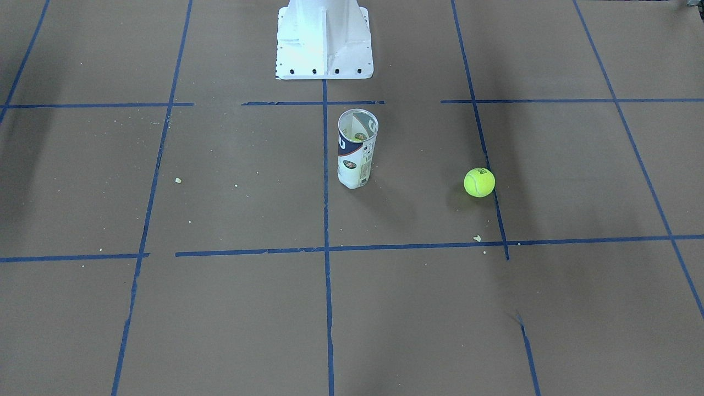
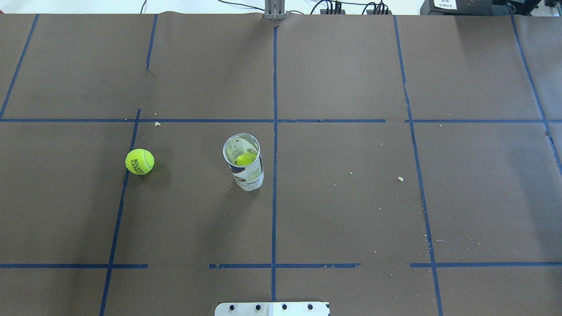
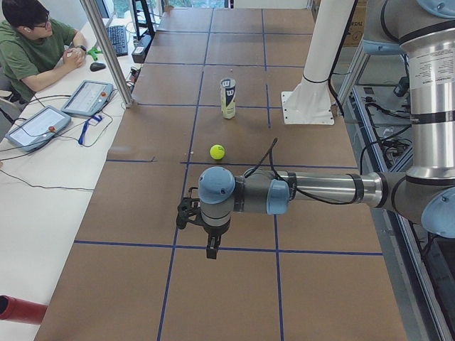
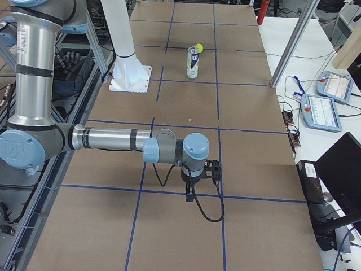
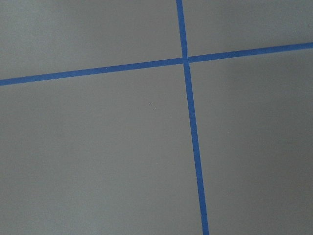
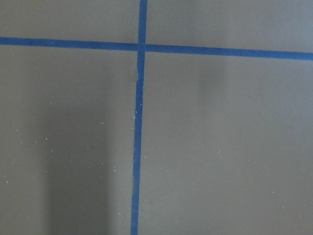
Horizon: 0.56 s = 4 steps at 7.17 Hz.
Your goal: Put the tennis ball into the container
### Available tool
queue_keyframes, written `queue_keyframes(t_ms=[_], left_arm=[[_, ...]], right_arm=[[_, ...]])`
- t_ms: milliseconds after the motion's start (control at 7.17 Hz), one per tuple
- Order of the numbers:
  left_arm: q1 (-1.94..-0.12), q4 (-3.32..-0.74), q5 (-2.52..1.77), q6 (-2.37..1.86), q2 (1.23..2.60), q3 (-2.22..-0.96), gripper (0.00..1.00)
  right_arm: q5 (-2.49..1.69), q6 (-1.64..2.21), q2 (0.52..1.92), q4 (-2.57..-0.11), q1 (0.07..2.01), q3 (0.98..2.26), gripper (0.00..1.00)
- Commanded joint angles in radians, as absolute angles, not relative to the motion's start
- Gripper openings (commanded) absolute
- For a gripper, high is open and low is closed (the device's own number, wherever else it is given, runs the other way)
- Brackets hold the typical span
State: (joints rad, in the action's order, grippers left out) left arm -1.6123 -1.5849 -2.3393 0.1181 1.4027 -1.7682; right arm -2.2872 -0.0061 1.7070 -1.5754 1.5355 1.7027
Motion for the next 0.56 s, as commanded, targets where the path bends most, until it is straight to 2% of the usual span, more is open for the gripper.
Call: queue_keyframes(t_ms=[0,419], left_arm=[[-1.599,-1.577,-2.335,0.117,1.426,-1.779,1.00],[-1.601,-1.577,-2.333,0.109,1.460,-1.798,1.00]], right_arm=[[-2.287,-0.006,1.707,-1.575,1.536,1.703,1.00],[-2.287,-0.006,1.706,-1.575,1.536,1.703,1.00]])
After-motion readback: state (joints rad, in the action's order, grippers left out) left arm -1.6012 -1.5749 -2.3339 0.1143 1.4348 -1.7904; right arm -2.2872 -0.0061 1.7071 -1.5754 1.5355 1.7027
